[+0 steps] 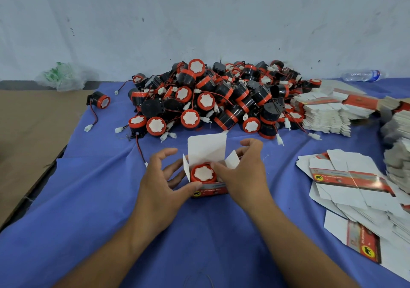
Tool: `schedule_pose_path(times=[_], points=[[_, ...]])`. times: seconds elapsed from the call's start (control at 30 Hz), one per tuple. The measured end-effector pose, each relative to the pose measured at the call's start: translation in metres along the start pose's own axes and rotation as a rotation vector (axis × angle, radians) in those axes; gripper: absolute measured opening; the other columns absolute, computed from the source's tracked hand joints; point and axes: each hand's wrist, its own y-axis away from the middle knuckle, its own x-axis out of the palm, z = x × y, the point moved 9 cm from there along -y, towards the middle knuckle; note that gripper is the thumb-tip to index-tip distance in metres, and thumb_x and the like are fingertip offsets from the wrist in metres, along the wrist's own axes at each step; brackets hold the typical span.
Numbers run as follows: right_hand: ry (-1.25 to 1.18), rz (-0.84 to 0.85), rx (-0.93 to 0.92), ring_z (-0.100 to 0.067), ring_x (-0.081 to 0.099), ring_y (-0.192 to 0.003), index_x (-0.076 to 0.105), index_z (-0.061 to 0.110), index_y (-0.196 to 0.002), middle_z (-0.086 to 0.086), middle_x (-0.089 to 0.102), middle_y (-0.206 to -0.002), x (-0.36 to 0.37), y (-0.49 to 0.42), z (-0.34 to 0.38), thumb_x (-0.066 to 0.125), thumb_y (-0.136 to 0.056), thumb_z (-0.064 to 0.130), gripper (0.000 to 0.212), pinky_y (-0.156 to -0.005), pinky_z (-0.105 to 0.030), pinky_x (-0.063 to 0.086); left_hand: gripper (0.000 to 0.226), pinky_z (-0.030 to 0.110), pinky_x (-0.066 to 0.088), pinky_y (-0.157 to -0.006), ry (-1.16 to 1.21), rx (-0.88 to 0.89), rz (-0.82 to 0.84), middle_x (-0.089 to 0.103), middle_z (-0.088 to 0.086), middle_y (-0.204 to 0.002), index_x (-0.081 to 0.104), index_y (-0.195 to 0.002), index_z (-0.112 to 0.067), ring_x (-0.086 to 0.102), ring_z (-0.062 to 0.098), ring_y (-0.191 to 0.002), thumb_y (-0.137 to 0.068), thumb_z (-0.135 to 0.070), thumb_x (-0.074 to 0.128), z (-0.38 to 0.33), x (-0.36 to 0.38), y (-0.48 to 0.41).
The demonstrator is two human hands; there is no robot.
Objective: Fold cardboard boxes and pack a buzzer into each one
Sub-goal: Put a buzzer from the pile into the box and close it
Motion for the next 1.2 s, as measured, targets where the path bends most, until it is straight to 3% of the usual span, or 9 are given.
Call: schedule_pose_path(times=[0.2,0.37,0.5,0.6,0.7,0.8,0.87,0.97,1.2], points=[[0.133,0.139,-0.298,-0.003,0.054,-0.088,0.066,0.032,-0.088,0.014,0.058,-0.095,0.013,0.010,0.024,0.076,-0.085,0.036,0.011,-0.073,-0.008,0.039,0.043,0.000,0.030,-0.099,-0.405,0.300,0.080,0.042,-0.028,-0.135,0.067,-0.124,-0.019,0.036,-0.022,-0.124,-0.084,-0.035,0.064,-0.029,0.013,0.003],[-0.104,0.340,-0.128,-0.009,0.060,-0.078,0.072,0.023,-0.094,0.005,0.061,-0.100,0.019,0.003,0.001,0.068,-0.094,0.022,0.004,-0.066,-0.017,0.046,0.028,0.012,0.042,-0.098,-0.369,0.268,0.187,0.054,-0.016,-0.133,0.072,-0.115,-0.017,0.050,-0.006,-0.121,-0.091,-0.027,0.063,-0.026,0.020,-0.002],[-0.272,0.437,-0.041,-0.019,0.050,-0.069,0.043,0.040,-0.133,0.001,0.061,-0.123,0.026,0.001,-0.007,0.069,-0.093,0.012,0.056,-0.061,-0.029,0.046,0.014,0.019,0.049,-0.089,-0.301,0.189,0.168,0.059,-0.014,-0.120,0.069,-0.105,-0.019,0.059,0.006,-0.111,-0.093,-0.016,0.065,-0.018,0.018,-0.004],[-0.243,0.537,-0.132,-0.031,0.049,-0.073,0.064,0.043,-0.117,-0.031,0.060,-0.112,0.033,0.005,0.004,0.063,-0.093,0.005,0.044,-0.067,-0.042,0.043,0.041,0.025,0.053,-0.084,-0.152,0.047,0.134,0.058,-0.021,-0.120,0.046,-0.116,-0.035,0.058,0.008,-0.111,-0.090,-0.013,0.069,-0.006,0.010,-0.006],[-0.182,0.550,-0.209,-0.017,0.062,-0.107,0.078,0.041,-0.090,0.001,0.064,-0.124,0.030,0.008,0.009,0.063,-0.091,-0.006,0.049,-0.085,-0.029,0.053,0.065,0.017,0.050,-0.089,-0.154,0.124,0.167,0.054,-0.026,-0.131,0.040,-0.133,-0.039,0.051,-0.003,-0.122,-0.088,-0.001,0.068,-0.015,0.012,-0.005],[-0.112,0.673,-0.246,0.002,0.051,-0.127,0.075,0.043,-0.107,0.022,0.055,-0.135,0.027,0.015,0.011,0.071,-0.089,0.010,0.037,-0.100,-0.024,0.049,0.049,0.020,0.044,-0.102,-0.327,0.216,0.215,0.055,-0.021,-0.134,0.063,-0.125,-0.030,0.047,-0.005,-0.127,-0.089,0.003,0.064,-0.020,0.016,-0.004],[-0.082,0.746,-0.249,0.008,0.044,-0.132,0.070,0.042,-0.120,0.030,0.049,-0.139,0.025,0.019,0.010,0.075,-0.087,0.029,0.035,-0.101,-0.014,0.044,0.042,0.018,0.038,-0.108,-0.394,0.202,0.250,0.048,-0.020,-0.142,0.061,-0.130,-0.029,0.040,-0.008,-0.131,-0.090,-0.016,0.066,-0.016,0.017,-0.004],[0.004,0.676,-0.327,0.011,0.041,-0.132,0.068,0.033,-0.127,0.025,0.051,-0.138,0.022,0.017,0.014,0.075,-0.088,0.029,0.040,-0.100,-0.008,0.040,0.052,0.015,0.032,-0.109,-0.432,0.198,0.300,0.041,-0.022,-0.147,0.055,-0.136,-0.032,0.034,-0.011,-0.134,-0.086,-0.044,0.065,-0.011,0.018,-0.002],[-0.012,0.592,-0.348,0.004,0.056,-0.120,0.072,0.023,-0.121,0.016,0.064,-0.124,0.021,0.012,0.016,0.074,-0.090,0.021,0.032,-0.096,-0.009,0.043,0.041,0.017,0.040,-0.105,-0.349,0.222,0.214,0.060,-0.013,-0.129,0.066,-0.124,-0.026,0.050,-0.008,-0.123,-0.085,-0.037,0.063,-0.018,0.011,-0.006]])
